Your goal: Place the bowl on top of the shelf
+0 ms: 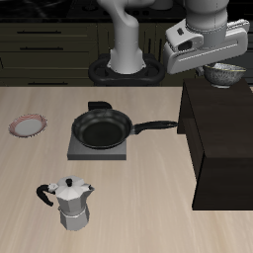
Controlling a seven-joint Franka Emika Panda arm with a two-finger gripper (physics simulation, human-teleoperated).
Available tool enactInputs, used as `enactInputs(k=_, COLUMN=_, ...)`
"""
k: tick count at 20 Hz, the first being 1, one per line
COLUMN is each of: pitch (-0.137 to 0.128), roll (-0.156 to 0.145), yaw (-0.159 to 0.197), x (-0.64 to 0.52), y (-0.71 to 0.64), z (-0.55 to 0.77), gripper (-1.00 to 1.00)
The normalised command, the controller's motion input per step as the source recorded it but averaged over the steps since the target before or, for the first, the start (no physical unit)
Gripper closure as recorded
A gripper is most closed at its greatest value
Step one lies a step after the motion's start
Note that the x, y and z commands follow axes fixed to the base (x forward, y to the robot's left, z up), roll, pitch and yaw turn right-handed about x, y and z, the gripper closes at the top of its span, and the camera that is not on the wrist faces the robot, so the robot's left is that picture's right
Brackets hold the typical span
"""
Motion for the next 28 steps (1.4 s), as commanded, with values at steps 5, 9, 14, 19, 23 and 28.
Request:
enactInputs(k=5, pitch=-0.014, roll=-0.015, yaw=0.009, x=0.1, y=0.09, z=-0.01, gripper=1.0)
enactInputs(k=9, pitch=-0.001, roll=-0.017, yaw=0.001, x=0.21, y=0.08, z=-0.03, gripper=1.0)
enactInputs(k=14, pitch=0.037, roll=-0.001, yaw=-0.002, x=0.17, y=0.04, z=-0.17, gripper=1.0)
enactInputs(k=19, pitch=0.023, roll=0.01, yaw=0.003, x=0.06, y=0.08, z=-0.12, gripper=1.0)
enactInputs(k=23, pitch=0.036, roll=0.03, yaw=0.019, x=-0.03, y=0.08, z=-0.18, gripper=1.0)
enactInputs(k=28, pitch=0.015, roll=0.002, yaw=0.013, x=0.03, y=-0.04, z=-0.1, gripper=1.0)
